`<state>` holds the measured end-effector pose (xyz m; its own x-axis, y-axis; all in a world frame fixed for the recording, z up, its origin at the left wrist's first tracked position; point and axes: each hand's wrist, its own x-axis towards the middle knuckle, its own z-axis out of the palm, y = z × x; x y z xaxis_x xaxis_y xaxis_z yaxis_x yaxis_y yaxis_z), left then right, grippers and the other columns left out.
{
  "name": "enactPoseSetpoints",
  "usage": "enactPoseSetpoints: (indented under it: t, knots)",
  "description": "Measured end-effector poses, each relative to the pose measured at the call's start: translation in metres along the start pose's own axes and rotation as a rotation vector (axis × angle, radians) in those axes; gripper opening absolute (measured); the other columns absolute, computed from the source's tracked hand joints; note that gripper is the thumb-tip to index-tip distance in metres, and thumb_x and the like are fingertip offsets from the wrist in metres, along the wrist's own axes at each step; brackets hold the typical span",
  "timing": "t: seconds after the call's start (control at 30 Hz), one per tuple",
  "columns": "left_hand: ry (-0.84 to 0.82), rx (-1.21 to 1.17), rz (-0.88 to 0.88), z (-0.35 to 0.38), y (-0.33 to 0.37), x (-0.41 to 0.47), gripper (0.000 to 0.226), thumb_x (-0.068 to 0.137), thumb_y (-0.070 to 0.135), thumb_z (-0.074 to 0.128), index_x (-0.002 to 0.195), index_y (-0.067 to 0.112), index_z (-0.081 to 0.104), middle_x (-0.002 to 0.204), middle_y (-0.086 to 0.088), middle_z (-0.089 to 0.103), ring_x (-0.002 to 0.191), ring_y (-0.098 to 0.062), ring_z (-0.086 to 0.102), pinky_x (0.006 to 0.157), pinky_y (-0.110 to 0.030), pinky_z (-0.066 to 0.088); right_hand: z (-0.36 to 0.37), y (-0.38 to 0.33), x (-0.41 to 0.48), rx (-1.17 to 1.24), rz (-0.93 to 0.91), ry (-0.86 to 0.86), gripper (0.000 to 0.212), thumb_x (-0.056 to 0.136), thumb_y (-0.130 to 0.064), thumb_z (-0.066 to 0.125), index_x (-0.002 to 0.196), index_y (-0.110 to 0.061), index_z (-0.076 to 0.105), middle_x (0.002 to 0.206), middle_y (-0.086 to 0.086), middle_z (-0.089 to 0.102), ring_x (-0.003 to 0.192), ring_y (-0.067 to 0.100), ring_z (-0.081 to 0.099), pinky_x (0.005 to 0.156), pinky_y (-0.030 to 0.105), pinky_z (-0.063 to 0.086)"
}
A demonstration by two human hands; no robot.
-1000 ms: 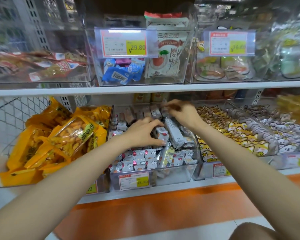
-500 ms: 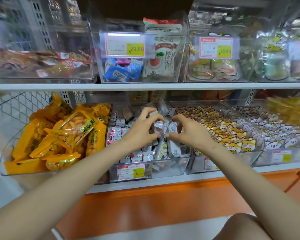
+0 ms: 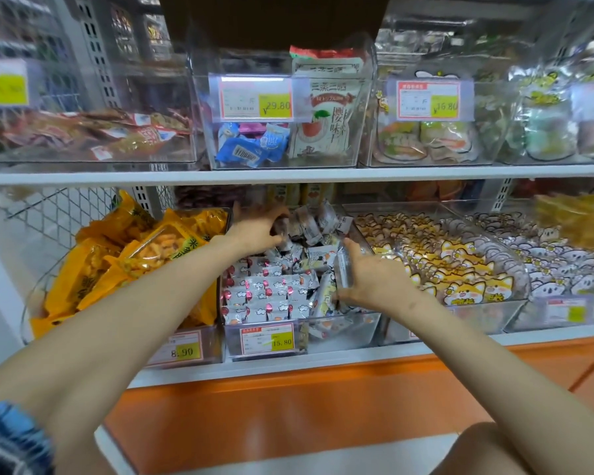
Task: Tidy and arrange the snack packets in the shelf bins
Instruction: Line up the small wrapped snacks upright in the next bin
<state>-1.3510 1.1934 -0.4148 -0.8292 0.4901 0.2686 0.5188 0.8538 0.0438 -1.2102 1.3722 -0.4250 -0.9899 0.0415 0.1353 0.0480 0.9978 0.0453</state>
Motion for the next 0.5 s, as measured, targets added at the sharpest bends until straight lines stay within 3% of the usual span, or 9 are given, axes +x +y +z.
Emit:
enactPoseSetpoints:
  t: [0.13, 0.2, 0.33, 0.43, 0.5]
  knots:
    - [-0.026, -0.007, -0.008, 0.0, -0.006, -0.004, 0.059, 0.088, 0.048, 0.055, 0.138, 0.026, 0.032, 0.144, -0.01, 0.035, 0.134, -0.03, 0.028, 0.112, -0.047, 0.019, -0.005, 0.001, 0.003, 0.113, 0.04, 0.084, 0.069, 0.084, -0.04, 0.06, 0.139, -0.014, 0.027, 0.108, 0.011, 0.064, 0.097, 0.03, 0.061, 0.07, 0.031, 0.043]
    - [-0.043, -0.041, -0.022, 0.0, -0.008, -0.01, 0.061, 0.088, 0.048, 0.055, 0.138, 0.023, 0.031, 0.144, -0.011, 0.035, 0.134, -0.031, 0.028, 0.108, -0.045, 0.027, -0.007, 0.004, 0.008, 0.208, 0.042, 0.236, 0.054, 0.085, -0.039, 0.058, 0.128, -0.013, 0.037, 0.103, 0.009, 0.065, 0.09, 0.032, 0.061, 0.066, 0.033, 0.041]
    - [-0.005, -0.022, -0.058, -0.004, -0.007, -0.023, 0.06, 0.089, 0.045, 0.055, 0.139, 0.019, 0.033, 0.139, -0.013, 0.041, 0.129, -0.031, 0.036, 0.105, -0.042, 0.032, -0.006, -0.001, 0.022, 0.543, 0.074, 0.374, 0.029, 0.084, -0.026, 0.059, 0.106, -0.013, 0.045, 0.084, 0.004, 0.056, 0.073, 0.028, 0.052, 0.059, 0.032, 0.033]
    - [0.048, 0.014, -0.075, -0.007, -0.001, -0.035, 0.059, 0.091, 0.041, 0.053, 0.14, 0.016, 0.033, 0.139, -0.013, 0.042, 0.131, -0.031, 0.034, 0.107, -0.041, 0.027, 0.003, -0.013, 0.044, 0.761, 0.119, 0.382, 0.016, 0.084, -0.02, 0.061, 0.094, -0.014, 0.049, 0.092, 0.008, 0.059, 0.079, 0.028, 0.055, 0.062, 0.031, 0.037]
    - [0.067, 0.01, -0.082, -0.007, 0.001, -0.042, 0.055, 0.092, 0.039, 0.051, 0.139, 0.015, 0.034, 0.139, -0.012, 0.042, 0.132, -0.031, 0.032, 0.107, -0.04, 0.024, 0.005, -0.023, 0.059, 0.822, 0.182, 0.394, 0.017, 0.086, -0.02, 0.062, 0.098, -0.009, 0.056, 0.103, 0.013, 0.06, 0.091, 0.029, 0.056, 0.069, 0.03, 0.039]
